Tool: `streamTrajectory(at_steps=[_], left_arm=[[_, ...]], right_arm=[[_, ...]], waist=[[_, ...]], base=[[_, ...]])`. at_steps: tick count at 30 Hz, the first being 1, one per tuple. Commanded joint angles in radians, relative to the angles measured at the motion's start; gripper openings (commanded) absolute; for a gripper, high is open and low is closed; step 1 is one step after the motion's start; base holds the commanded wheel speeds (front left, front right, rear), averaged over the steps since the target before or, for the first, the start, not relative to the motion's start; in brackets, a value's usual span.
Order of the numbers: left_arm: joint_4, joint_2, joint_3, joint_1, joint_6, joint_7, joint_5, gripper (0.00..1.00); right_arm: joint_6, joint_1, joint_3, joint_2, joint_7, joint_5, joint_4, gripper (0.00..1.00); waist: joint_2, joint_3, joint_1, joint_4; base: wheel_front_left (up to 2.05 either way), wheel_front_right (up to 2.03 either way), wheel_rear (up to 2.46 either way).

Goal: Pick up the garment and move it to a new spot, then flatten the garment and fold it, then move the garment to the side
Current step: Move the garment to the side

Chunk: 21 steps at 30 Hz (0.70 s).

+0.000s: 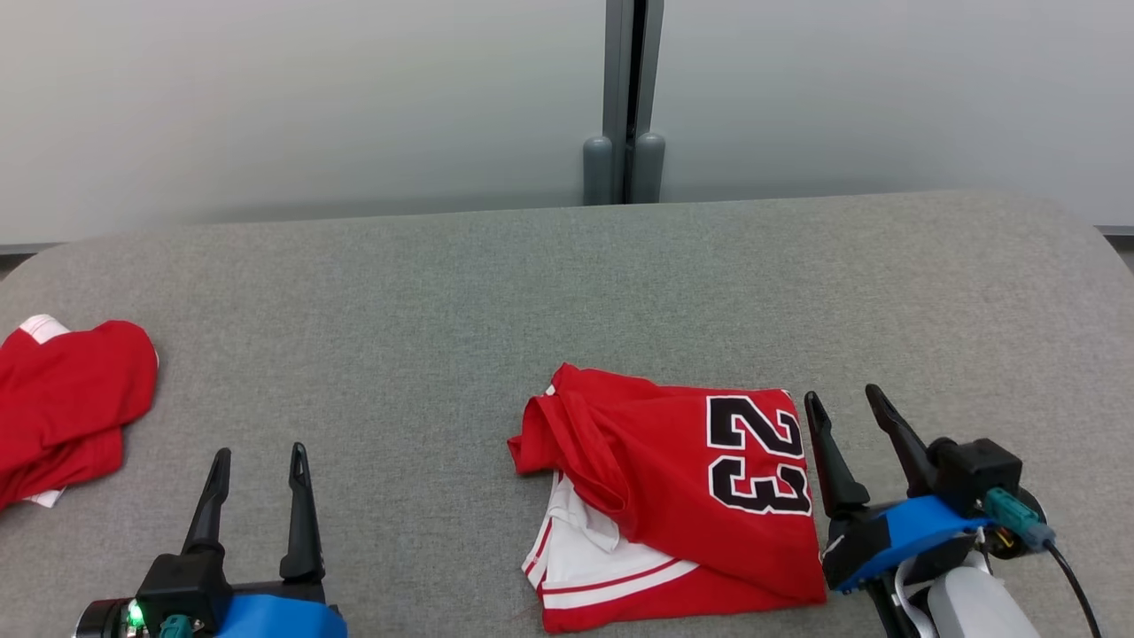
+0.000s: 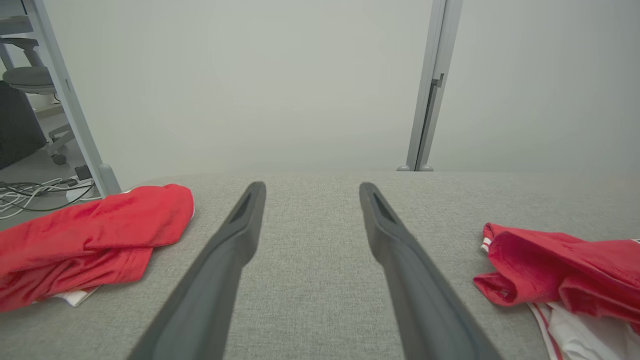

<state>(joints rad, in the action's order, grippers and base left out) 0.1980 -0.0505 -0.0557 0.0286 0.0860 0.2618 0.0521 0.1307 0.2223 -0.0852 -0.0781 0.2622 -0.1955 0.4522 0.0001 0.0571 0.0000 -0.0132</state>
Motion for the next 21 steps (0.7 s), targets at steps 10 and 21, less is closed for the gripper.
streamTrajectory(at_steps=[10, 21], left_arm=[[-0.004, 0.000, 0.015, -0.051, -0.006, 0.005, 0.016, 1.00], [0.000, 0.000, 0.019, -0.064, -0.008, 0.004, 0.019, 1.00]], right_arm=[[0.000, 0.146, -0.043, -0.013, -0.003, -0.003, 0.309, 1.00], [0.000, 0.166, -0.079, 0.012, -0.003, -0.064, 0.530, 1.00]], waist=[[-0.0001, 0.066, 0.0000, 0.034], [-0.0001, 0.083, 0.0000, 0.047]], base=[[0.00, 0.00, 0.00], [0.00, 0.00, 0.00]])
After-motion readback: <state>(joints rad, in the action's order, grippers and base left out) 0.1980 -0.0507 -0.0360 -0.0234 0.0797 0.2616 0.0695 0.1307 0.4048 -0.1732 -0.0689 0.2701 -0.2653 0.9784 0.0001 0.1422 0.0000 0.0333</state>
